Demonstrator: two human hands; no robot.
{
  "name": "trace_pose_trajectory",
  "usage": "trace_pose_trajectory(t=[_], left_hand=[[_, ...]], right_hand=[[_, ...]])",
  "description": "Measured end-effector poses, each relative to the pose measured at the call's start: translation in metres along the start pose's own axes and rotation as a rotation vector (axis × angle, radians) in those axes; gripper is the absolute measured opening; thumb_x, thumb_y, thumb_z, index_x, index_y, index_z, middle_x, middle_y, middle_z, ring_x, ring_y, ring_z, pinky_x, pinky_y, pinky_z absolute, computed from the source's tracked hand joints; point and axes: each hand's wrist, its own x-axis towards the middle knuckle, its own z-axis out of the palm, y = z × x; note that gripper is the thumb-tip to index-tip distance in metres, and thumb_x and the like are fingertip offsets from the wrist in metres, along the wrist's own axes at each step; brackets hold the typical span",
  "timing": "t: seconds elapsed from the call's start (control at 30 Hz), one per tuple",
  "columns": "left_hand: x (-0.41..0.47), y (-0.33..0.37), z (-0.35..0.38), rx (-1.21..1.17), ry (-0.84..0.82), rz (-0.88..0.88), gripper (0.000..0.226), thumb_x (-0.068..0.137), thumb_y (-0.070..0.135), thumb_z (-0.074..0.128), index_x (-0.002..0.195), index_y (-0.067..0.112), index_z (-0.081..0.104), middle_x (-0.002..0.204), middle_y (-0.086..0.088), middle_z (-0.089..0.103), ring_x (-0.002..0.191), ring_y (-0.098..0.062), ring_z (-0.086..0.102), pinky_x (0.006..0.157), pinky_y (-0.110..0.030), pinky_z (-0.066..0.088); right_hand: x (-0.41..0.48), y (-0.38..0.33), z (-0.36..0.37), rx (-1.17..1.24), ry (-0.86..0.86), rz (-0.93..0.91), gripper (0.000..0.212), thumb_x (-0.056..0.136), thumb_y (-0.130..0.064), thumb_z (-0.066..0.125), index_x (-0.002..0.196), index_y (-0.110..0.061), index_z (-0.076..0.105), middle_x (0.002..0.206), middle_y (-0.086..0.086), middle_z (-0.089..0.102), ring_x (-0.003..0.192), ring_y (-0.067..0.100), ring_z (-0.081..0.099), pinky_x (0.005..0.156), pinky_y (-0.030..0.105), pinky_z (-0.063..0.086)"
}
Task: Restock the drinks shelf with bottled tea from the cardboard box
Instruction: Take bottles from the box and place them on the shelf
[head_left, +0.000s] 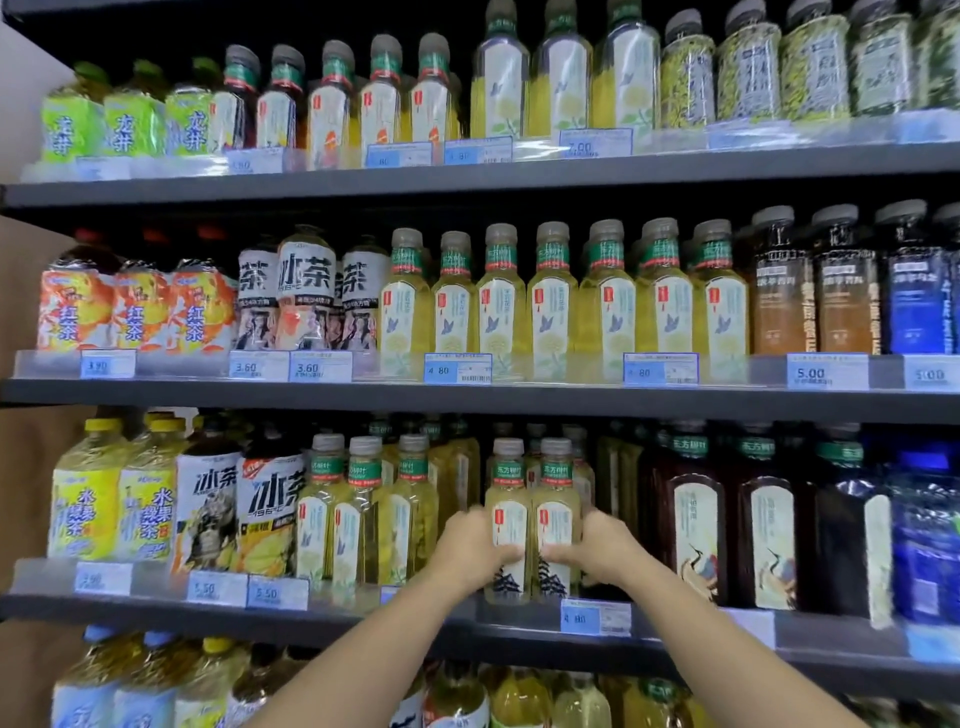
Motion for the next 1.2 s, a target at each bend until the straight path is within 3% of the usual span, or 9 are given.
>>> trace_pose_trajectory(t=[0.1,0.17,0.23,0.3,0.47,0.6,0.87,1.0,1.2], left_hand=[[0.008,0.005,0.004,0.015,0.038,-0.086,0.051,0.074,0.041,0.087,0.11,0.012,0.065,0.107,-0.003,0.073,0.093,-0.018,0.071,0.081,-0.035,0.061],[0.019,0.007,0.007,0.06,0.041,-0.118,0.066,0.076,0.041,0.086,0.127,0.008,0.058,0.116,-0.009,0.071,0.101,-0.022,0.07,0.085,-0.034,0.059],[0.032,0.008,0.011,0.091,0.024,-0.164,0.088,0.082,0.036,0.081,0.15,0.005,0.034,0.134,-0.016,0.061,0.118,-0.027,0.064,0.092,-0.033,0.055],[0.045,0.013,0.013,0.109,0.006,-0.222,0.088,0.088,0.029,0.077,0.154,0.004,0.024,0.142,-0.018,0.054,0.126,-0.03,0.059,0.097,-0.035,0.052],[0.074,0.008,0.023,0.265,0.001,-0.2,0.05,0.097,0.022,0.066,0.14,0.003,0.049,0.13,-0.014,0.063,0.118,-0.028,0.064,0.094,-0.033,0.053],[0.094,-0.001,0.029,0.377,0.033,-0.092,0.027,0.101,0.01,0.055,0.127,0.003,0.058,0.126,-0.015,0.062,0.114,-0.028,0.065,0.093,-0.032,0.052],[0.12,-0.009,0.044,0.428,-0.008,0.003,0.022,0.101,0.004,0.05,0.119,0.001,0.062,0.119,-0.018,0.065,0.106,-0.03,0.067,0.089,-0.035,0.056],[0.119,-0.007,0.044,0.463,-0.02,0.037,0.023,0.099,0.002,0.049,0.118,0.0,0.061,0.117,-0.019,0.064,0.104,-0.033,0.066,0.091,-0.04,0.056],[0.101,0.001,0.034,0.466,-0.06,0.013,0.026,0.099,0.007,0.052,0.123,0.001,0.06,0.122,-0.018,0.061,0.109,-0.033,0.064,0.089,-0.036,0.054]], right_hand=[[0.012,0.0,0.002,-0.015,0.014,0.058,0.044,0.076,-0.037,0.084,0.112,-0.018,0.066,0.108,0.001,0.071,0.095,0.015,0.068,0.081,0.035,0.06],[0.03,0.003,0.005,-0.041,0.024,0.09,0.054,0.073,-0.037,0.085,0.117,-0.016,0.064,0.114,0.005,0.068,0.096,0.017,0.068,0.082,0.036,0.06],[0.044,0.0,0.007,-0.063,0.017,0.15,0.059,0.073,-0.037,0.085,0.122,-0.014,0.06,0.118,0.007,0.065,0.099,0.02,0.067,0.085,0.036,0.059],[0.056,-0.003,0.006,-0.149,0.009,0.174,0.053,0.081,-0.035,0.08,0.123,-0.011,0.058,0.121,0.009,0.063,0.104,0.023,0.066,0.087,0.031,0.056],[0.085,0.001,0.009,-0.287,0.022,0.15,0.043,0.092,-0.033,0.067,0.124,-0.006,0.055,0.126,0.012,0.061,0.112,0.025,0.062,0.083,0.029,0.049],[0.105,0.008,0.015,-0.306,0.065,0.112,0.024,0.096,-0.02,0.06,0.116,-0.007,0.058,0.113,0.012,0.062,0.099,0.026,0.065,0.071,0.029,0.051],[0.127,0.025,0.025,-0.315,0.155,0.082,0.03,0.095,-0.036,0.059,0.111,-0.01,0.063,0.112,0.011,0.066,0.102,0.028,0.065,0.076,0.03,0.049],[0.13,0.021,0.025,-0.319,0.159,0.087,0.032,0.095,-0.034,0.061,0.113,-0.009,0.064,0.115,0.013,0.065,0.103,0.029,0.066,0.08,0.032,0.052],[0.105,0.012,0.021,-0.36,0.114,0.104,0.028,0.097,-0.031,0.052,0.115,-0.013,0.062,0.119,0.013,0.064,0.104,0.03,0.063,0.083,0.033,0.052]])
